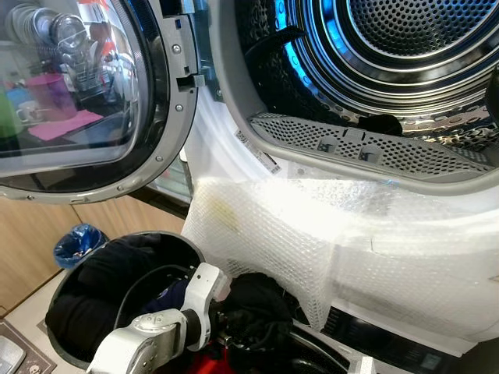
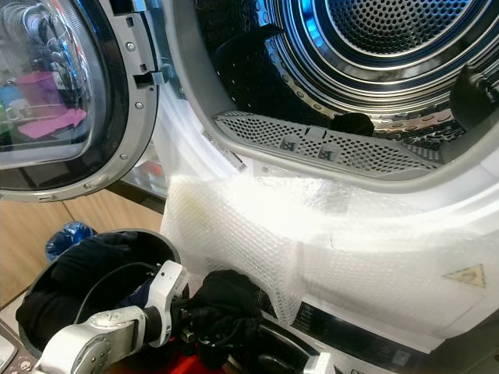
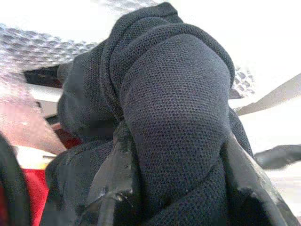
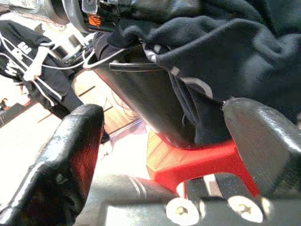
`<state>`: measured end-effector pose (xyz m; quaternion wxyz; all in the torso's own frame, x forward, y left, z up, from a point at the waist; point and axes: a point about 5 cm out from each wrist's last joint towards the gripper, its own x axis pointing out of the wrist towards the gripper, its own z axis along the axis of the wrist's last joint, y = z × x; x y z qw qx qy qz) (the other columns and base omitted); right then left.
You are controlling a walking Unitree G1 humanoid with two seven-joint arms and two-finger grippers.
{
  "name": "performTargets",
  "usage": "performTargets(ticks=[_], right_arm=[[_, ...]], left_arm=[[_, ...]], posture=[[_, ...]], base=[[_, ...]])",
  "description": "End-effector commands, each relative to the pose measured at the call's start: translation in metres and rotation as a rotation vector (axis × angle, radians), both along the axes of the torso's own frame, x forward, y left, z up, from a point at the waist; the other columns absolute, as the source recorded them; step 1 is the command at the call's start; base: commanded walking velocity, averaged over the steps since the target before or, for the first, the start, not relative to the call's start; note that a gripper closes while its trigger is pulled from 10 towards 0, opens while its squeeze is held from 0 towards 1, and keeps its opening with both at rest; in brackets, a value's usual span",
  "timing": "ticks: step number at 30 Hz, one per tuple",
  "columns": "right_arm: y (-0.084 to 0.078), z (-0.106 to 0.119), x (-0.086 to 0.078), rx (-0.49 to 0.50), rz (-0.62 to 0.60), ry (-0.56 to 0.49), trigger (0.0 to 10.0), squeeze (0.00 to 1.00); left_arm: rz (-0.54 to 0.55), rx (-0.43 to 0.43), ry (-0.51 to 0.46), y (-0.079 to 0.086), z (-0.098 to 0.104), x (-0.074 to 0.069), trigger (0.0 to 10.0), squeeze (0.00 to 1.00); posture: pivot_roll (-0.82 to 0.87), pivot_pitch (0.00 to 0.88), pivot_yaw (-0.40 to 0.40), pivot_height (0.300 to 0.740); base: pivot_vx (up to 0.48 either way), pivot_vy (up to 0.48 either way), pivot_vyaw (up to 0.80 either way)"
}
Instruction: Clothes washing
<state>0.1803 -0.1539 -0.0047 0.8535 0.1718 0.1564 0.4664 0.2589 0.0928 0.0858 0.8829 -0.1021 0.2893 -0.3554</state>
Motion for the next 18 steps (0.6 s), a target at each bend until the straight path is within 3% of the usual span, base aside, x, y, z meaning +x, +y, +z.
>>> performTargets(ticks=[1,2,3,14,18], right_arm=[[0.001,0.001,0.01,-0.061,-0.076,-0.049,10.0,1.0],[0.001,0.001,0.013,-0.07,-0.108,-0.06,10.0,1.0],[0.002,0.002,0.018,-0.079,-0.149,-0.08,10.0,0.0],[0.01,0.006,0.027,-0.15,-0.278,-0.186,10.0,0.0],[0.019,0.012,0.025,-0.115,-0.237,-0.209,10.0,0.0]], left_arm=[[-0.004,-0.015,-0.009,-0.006,0.007,0.004,0.0,0.0],[-0.01,-0.019,-0.007,-0.009,0.007,0.004,0.0,0.0],[-0.026,-0.022,-0.004,-0.015,0.007,0.004,0.0,0.0],[-0.126,-0.011,0.03,-0.029,0.008,0.003,0.0,0.0],[-0.151,0.008,0.059,-0.036,0.006,0.004,0.0,0.0]], posture=[[0.02,0.015,0.091,0.74],[0.02,0.015,0.091,0.74],[0.02,0.013,0.091,0.74],[0.01,0.016,0.093,0.74],[0.01,0.016,0.093,0.74]], base=[[0.0,0.0,0.0],[0.0,0.0,0.0],[0.0,0.0,0.0],[0.0,0.0,0.0],[0.0,0.0,0.0]])
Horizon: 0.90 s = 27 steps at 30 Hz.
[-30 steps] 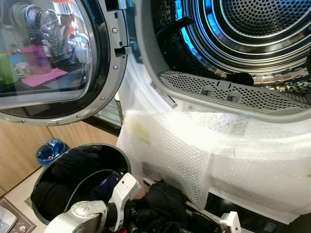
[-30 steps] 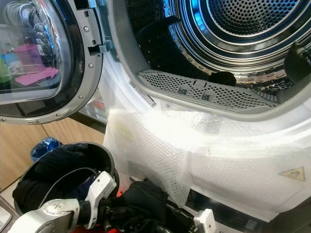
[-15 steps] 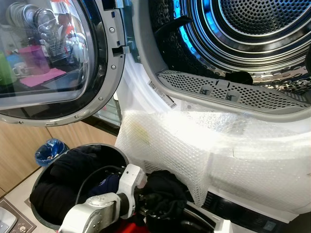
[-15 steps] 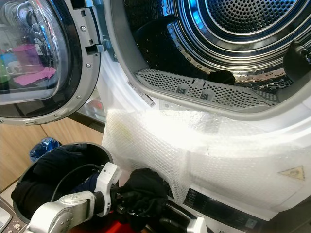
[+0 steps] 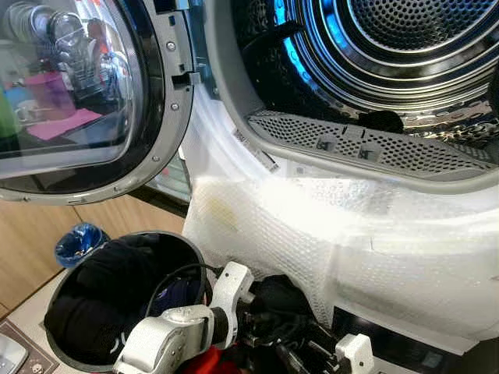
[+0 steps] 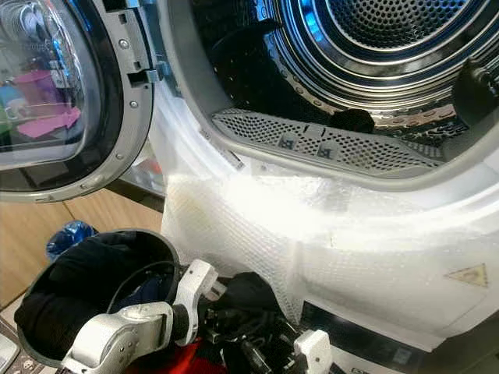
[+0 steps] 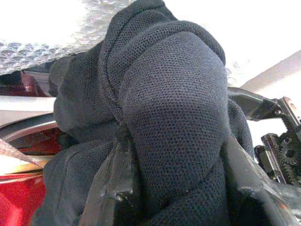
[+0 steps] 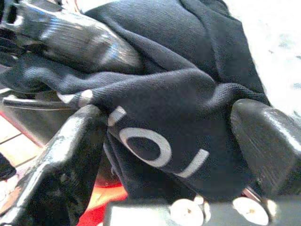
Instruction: Clothes washing
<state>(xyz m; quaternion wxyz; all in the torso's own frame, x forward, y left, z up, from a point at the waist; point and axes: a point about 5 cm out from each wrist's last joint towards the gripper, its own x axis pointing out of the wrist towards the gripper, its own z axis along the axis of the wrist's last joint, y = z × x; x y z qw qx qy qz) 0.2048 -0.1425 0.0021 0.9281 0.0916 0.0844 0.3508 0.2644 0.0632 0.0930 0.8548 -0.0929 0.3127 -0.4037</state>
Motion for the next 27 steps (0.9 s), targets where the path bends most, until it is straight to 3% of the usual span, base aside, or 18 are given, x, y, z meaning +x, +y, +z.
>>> performTargets(ticks=[1,11,27], right_arm=[[0.008,0.005,0.0,0.011,0.034,-0.027,10.0,0.0],[0.019,0.0,-0.024,0.049,0.268,0.052,10.0,0.0],[0.013,-0.001,-0.004,-0.103,0.053,-0.007,10.0,0.0]], left_arm=[[-0.036,0.009,0.017,-0.006,-0.001,-0.001,0.0,0.0],[-0.089,-0.06,0.056,-0.027,0.005,-0.001,0.0,0.0],[-0.036,-0.114,0.122,-0.058,0.013,0.006,0.3,0.0]], posture=[[0.01,0.016,0.093,0.74],[-0.01,0.018,0.094,0.74],[-0.02,0.023,0.099,0.74]], base=[[0.0,0.0,0.0],[0.0,0.0,0.0],[0.0,0.0,0.0]])
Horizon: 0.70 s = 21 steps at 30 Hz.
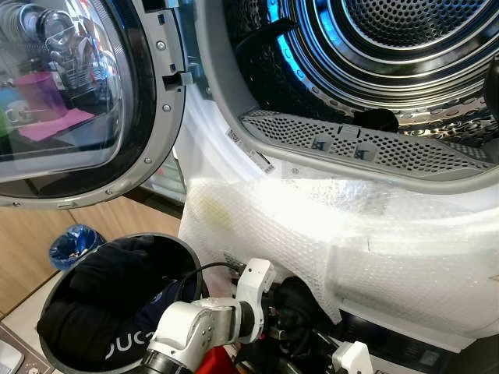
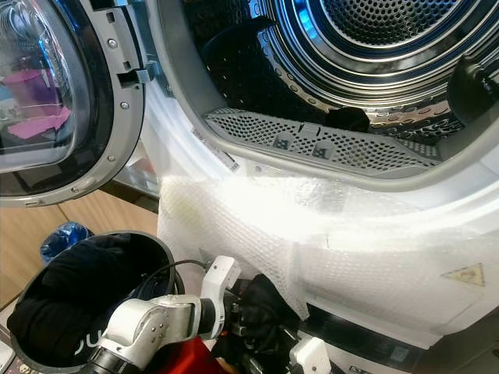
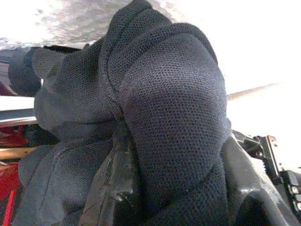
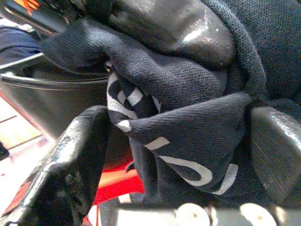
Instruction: Clothes washing
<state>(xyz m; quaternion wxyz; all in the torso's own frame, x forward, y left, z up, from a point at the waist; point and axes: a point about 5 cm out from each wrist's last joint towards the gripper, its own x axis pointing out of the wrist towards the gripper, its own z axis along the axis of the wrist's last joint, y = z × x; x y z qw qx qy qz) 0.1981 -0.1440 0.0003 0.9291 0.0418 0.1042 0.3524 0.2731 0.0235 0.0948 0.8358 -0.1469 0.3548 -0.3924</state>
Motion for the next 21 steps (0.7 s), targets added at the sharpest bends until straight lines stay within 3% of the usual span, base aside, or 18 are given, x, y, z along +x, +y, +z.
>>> performTargets(ticks=[1,6,14,21], right_arm=[[0.015,0.001,0.004,-0.01,0.03,-0.014,10.0,0.0],[0.019,0.002,0.006,-0.07,-0.016,-0.043,10.0,0.0],[0.027,-0.002,0.005,-0.051,-0.086,-0.004,10.0,0.0],[0.032,-0.008,0.003,-0.021,-0.156,0.06,10.0,0.0]], left_arm=[[-0.055,-0.07,-0.007,-0.022,0.013,-0.002,0.0,0.0],[0.01,-0.099,0.021,-0.037,0.019,0.002,0.0,0.0],[0.055,-0.088,0.059,-0.053,0.019,0.001,0.0,0.0],[0.057,-0.133,0.095,-0.072,0.024,-0.006,0.0,0.0]], posture=[[-0.02,0.022,0.097,0.74],[-0.03,0.022,0.099,0.74],[-0.04,0.023,0.099,0.74],[-0.05,0.028,0.102,0.74]], base=[[0.0,0.0,0.0],[0.0,0.0,0.0],[0.0,0.0,0.0],[0.0,0.0,0.0]])
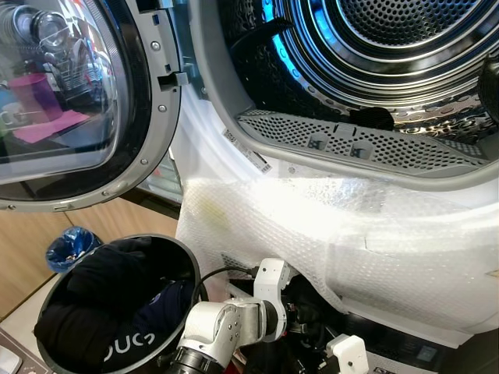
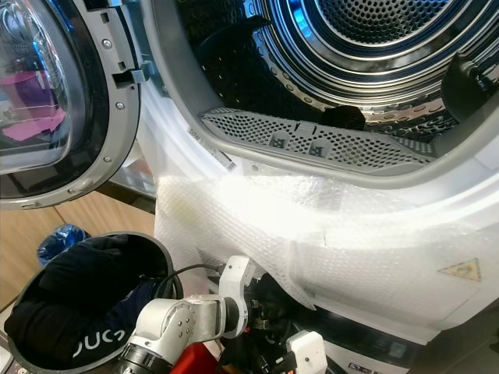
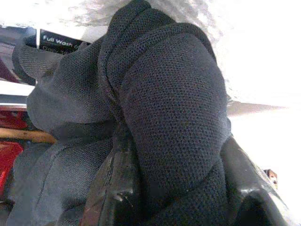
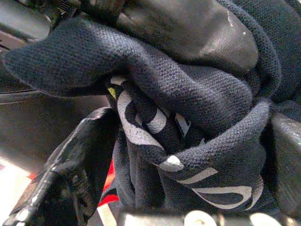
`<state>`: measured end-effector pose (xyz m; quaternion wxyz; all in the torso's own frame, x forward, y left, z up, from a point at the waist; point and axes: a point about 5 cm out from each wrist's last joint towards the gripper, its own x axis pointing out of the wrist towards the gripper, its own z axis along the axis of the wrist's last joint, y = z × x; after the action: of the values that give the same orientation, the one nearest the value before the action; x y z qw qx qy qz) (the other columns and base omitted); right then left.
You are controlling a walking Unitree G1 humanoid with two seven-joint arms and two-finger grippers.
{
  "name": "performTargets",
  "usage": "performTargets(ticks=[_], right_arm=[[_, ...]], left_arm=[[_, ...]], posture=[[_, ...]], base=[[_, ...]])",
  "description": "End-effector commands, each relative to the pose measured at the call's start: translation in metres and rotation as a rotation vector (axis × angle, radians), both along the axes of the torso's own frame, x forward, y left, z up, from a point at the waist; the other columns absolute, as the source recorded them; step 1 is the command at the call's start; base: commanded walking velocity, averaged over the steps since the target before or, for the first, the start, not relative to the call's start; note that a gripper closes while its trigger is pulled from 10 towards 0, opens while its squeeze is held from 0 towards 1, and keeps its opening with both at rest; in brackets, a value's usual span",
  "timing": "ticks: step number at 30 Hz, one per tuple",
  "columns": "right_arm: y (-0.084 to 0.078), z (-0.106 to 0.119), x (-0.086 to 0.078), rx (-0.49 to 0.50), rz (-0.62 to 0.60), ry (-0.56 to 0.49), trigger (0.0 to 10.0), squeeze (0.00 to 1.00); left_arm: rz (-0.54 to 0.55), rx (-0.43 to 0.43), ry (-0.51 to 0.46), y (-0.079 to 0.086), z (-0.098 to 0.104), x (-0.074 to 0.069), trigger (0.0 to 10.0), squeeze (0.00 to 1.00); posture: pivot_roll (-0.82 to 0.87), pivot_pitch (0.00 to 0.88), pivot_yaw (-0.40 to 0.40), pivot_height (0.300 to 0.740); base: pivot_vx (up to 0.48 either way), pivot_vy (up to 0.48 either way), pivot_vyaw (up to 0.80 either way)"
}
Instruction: Clothes washing
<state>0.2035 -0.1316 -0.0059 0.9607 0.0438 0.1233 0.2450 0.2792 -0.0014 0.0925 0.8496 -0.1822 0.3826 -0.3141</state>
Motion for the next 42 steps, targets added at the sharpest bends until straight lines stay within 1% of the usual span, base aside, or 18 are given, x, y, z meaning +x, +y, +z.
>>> performTargets(ticks=[1,2,4,5,7,12,17,22,24,28,29,30,31,32,42], right_arm=[[0.019,-0.002,-0.003,0.02,0.065,0.023,10.0,0.0],[0.02,-0.002,-0.003,0.024,0.067,0.031,10.0,0.0],[0.021,-0.005,-0.004,0.029,0.086,0.063,10.0,0.0],[0.021,-0.005,-0.004,0.029,0.086,0.063,10.0,0.0],[0.022,-0.007,-0.004,0.022,0.102,0.076,10.0,0.0],[0.021,-0.008,-0.006,0.01,0.115,0.084,10.0,0.0],[0.017,-0.012,-0.01,-0.01,0.133,0.106,10.0,0.0],[0.018,-0.012,-0.006,-0.002,0.092,0.099,10.0,0.0],[0.021,-0.012,-0.002,0.02,0.047,0.102,10.0,0.0],[0.022,-0.013,0.001,0.026,0.001,0.112,10.0,0.0],[0.023,-0.013,0.0,0.033,0.005,0.113,9.4,0.0],[0.023,-0.013,0.0,0.038,-0.002,0.111,1.7,0.0],[0.023,-0.013,0.0,0.038,-0.002,0.111,1.7,0.0],[0.023,-0.013,0.0,0.054,-0.011,0.113,0.0,0.0],[0.02,-0.014,0.001,0.073,-0.042,0.106,0.0,0.0]], left_arm=[[-0.094,-0.166,-0.001,-0.048,0.027,-0.012,0.0,0.0],[-0.093,-0.176,-0.001,-0.05,0.028,-0.012,0.0,0.0],[-0.103,-0.228,-0.004,-0.058,0.037,-0.014,0.0,0.0],[-0.103,-0.228,-0.004,-0.058,0.037,-0.014,0.0,0.0],[-0.129,-0.268,-0.004,-0.064,0.045,-0.017,0.0,0.0],[-0.177,-0.343,-0.005,-0.07,0.058,-0.023,0.0,0.0],[-0.199,-0.386,-0.011,-0.072,0.066,-0.025,0.0,0.0],[-0.217,-0.408,-0.002,-0.074,0.069,-0.027,0.0,0.0],[-0.223,-0.416,0.013,-0.075,0.069,-0.029,0.0,0.0],[-0.221,-0.433,0.03,-0.075,0.072,-0.03,0.0,0.0],[-0.222,-0.438,0.031,-0.075,0.073,-0.03,0.0,0.0],[-0.223,-0.442,0.032,-0.075,0.073,-0.03,0.0,0.0],[-0.223,-0.442,0.032,-0.075,0.073,-0.03,0.0,0.0],[-0.225,-0.448,0.034,-0.075,0.074,-0.03,0.0,0.0],[-0.234,-0.462,0.047,-0.075,0.077,-0.031,0.0,0.0]], posture=[[-0.05,0.028,0.102,0.74],[-0.05,0.028,0.102,0.74],[-0.05,0.03,0.102,0.74],[-0.05,0.03,0.102,0.74],[-0.05,0.031,0.103,0.74],[-0.05,0.03,0.103,0.74],[-0.05,0.027,0.105,0.74],[-0.05,0.025,0.106,0.74],[-0.05,0.025,0.106,0.74],[-0.05,0.024,0.106,0.74],[-0.05,0.024,0.106,0.74],[-0.05,0.024,0.107,0.74],[-0.05,0.024,0.107,0.74],[-0.05,0.024,0.107,0.74],[-0.04,0.022,0.107,0.74]], base=[[0.0,0.0,0.0],[0.0,0.0,0.0],[0.0,0.0,0.0],[0.0,0.0,0.0],[0.0,0.0,0.0],[0.0,0.0,0.0],[0.0,0.0,0.0],[0.0,0.0,0.0],[0.0,0.0,0.0],[0.0,0.0,0.0],[0.0,0.0,0.0],[0.0,0.0,0.0],[0.0,0.0,0.0],[0.0,0.0,0.0],[0.0,0.0,0.0]])
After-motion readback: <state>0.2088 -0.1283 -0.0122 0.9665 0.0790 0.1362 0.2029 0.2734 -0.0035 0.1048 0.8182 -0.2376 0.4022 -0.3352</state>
